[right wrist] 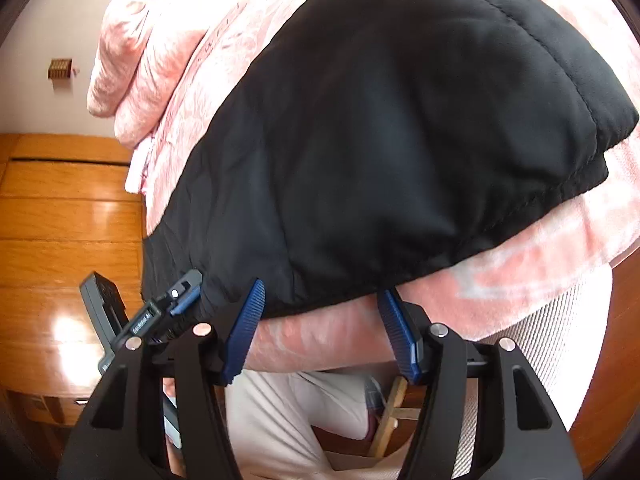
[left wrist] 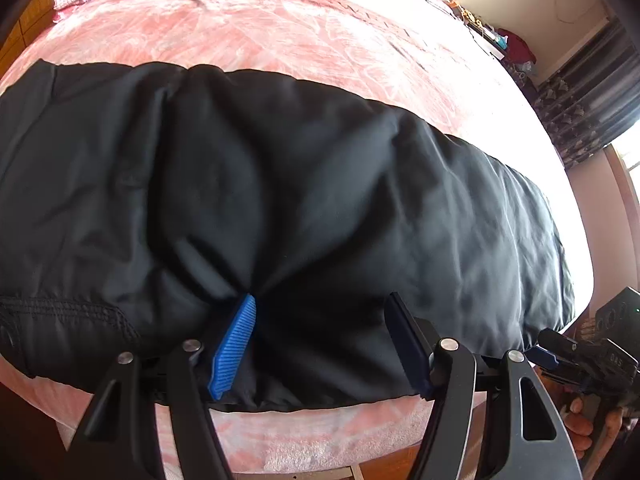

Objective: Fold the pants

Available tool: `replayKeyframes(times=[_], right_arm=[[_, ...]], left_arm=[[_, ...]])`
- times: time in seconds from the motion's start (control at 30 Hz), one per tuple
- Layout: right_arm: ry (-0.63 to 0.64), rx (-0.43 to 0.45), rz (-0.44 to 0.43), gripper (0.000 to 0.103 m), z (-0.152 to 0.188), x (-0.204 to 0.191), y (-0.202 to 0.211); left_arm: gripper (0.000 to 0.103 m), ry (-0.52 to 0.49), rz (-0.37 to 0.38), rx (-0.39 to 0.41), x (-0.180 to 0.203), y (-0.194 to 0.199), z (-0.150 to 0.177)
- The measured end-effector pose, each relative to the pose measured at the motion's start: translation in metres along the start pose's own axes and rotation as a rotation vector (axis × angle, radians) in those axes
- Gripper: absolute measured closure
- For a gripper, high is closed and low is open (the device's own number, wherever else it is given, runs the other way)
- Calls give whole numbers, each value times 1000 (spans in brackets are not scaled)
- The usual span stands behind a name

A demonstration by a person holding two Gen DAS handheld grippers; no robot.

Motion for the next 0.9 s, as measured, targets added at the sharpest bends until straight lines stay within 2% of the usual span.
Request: replayKeyframes(times=[0.17, 0.23, 0.27, 0.33, 0.4, 0.47, 0.53, 0.63, 0.7, 0.8, 0.9], right_arm=[[-68, 96, 9, 54, -17, 14, 5], [-97, 111, 2, 64, -24, 20, 3], [-103, 114, 1, 66, -27, 22, 2], [-119, 137, -7, 88, -31, 23, 2], [-44, 168, 8, 95, -36, 11, 8], [109, 212, 60, 96, -42, -20, 19], [224, 248, 54, 97, -51, -52, 34], [361, 296, 38, 98, -64, -93, 59], [429, 343, 63, 98, -70, -109, 73], [420, 401, 138, 98, -79, -95, 85], [259, 346, 236, 98, -96, -30, 64]], left_arm=[[36, -6, 13, -6, -1, -1, -1], [36, -8, 14, -6, 0, -1, 0], [36, -10, 14, -6, 0, 0, 0], [36, -13, 17, -8, -2, 1, 1], [36, 0, 15, -2, -9, 7, 2], [36, 27, -14, 40, -17, 17, -2], [36, 60, -37, 75, -28, 21, -7], [36, 92, -1, 88, -31, 21, -15], [36, 70, 14, 118, -21, 25, -20], [35, 28, 41, 130, -8, 19, -23], [35, -3, 33, 62, -3, -3, -18]])
Point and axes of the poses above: each gripper's, at about its wrist camera, not at the fingertips, and y roughly against the way its jaws point, x to its right, z to its underside, the point moved 2 cm from there along -y, roughly the way its jaws point
